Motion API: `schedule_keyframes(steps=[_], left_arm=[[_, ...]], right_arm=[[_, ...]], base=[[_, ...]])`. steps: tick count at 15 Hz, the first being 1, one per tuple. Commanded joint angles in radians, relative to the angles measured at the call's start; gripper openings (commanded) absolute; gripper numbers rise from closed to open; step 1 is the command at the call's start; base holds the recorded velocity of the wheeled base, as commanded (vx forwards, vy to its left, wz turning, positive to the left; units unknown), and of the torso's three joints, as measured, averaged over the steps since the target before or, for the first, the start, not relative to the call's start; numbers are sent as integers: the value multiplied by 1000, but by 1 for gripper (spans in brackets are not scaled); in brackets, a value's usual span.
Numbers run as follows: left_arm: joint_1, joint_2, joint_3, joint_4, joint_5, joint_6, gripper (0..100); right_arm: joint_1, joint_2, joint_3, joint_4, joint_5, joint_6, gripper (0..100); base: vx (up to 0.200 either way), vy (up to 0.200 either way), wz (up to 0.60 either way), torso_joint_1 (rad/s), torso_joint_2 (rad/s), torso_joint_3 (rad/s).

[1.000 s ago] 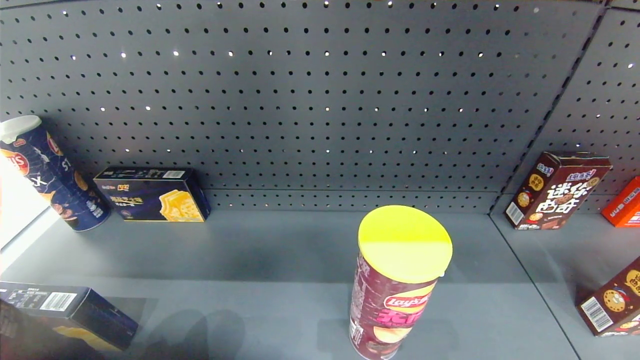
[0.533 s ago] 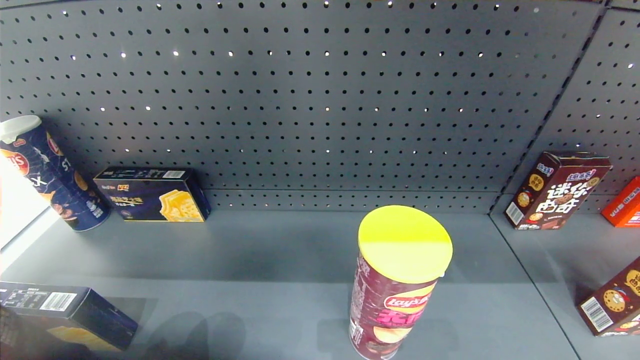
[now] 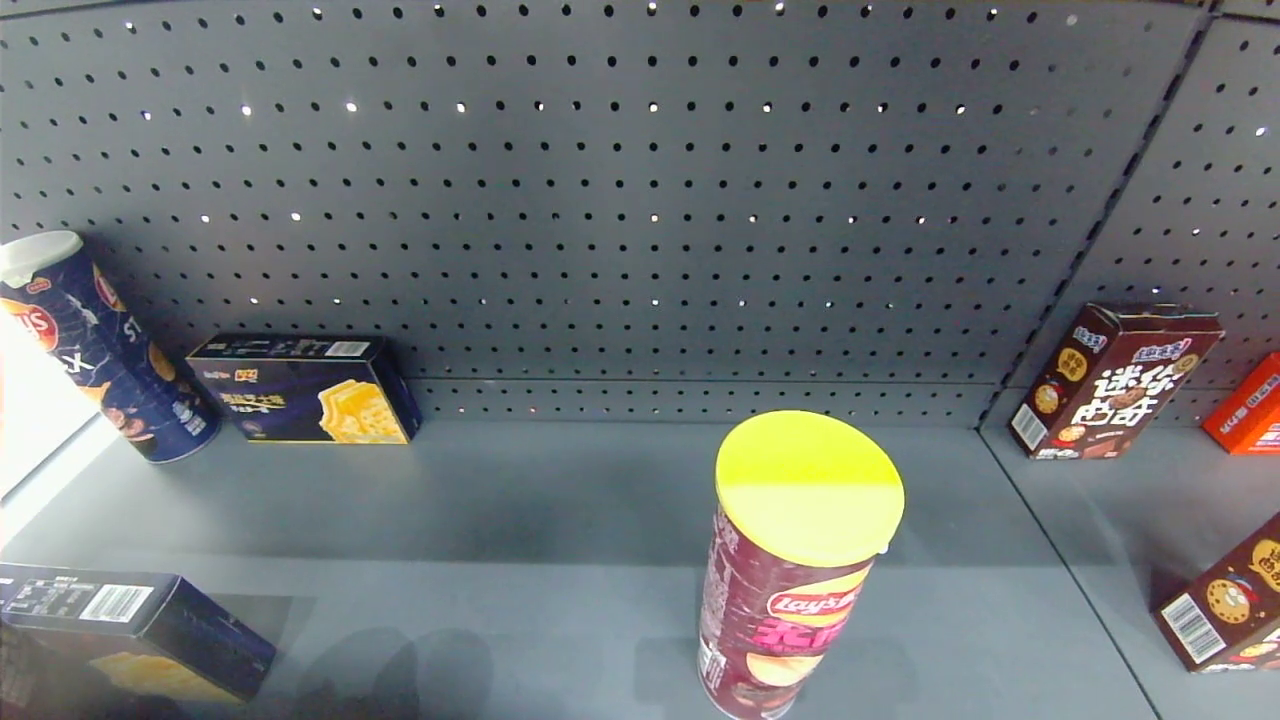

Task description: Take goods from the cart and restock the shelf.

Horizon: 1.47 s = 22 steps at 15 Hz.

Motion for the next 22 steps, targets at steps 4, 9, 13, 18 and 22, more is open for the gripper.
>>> schedule_keyframes(steps=[4, 9, 13, 18, 22], left_arm=[[-24, 5, -1, 4, 0, -1, 0], [-22, 5, -7, -1, 1, -4, 0], [-24, 16, 0, 9, 1, -3, 0], [-56, 134, -98, 7, -8, -1, 0], [-88, 341, -233, 6, -8, 0, 0]], right_arm=[[0, 5, 12, 35, 229, 48, 100], [-4, 6, 12, 34, 229, 50, 100], [-217, -43, 12, 34, 229, 50, 100], [-181, -95, 12, 34, 231, 51, 100], [-181, -95, 12, 34, 231, 51, 100]], base=[[0, 0, 0, 0, 0, 0], [0, 0, 0, 0, 0, 0], [0, 0, 0, 0, 0, 0], [0, 0, 0, 0, 0, 0], [0, 0, 0, 0, 0, 0]])
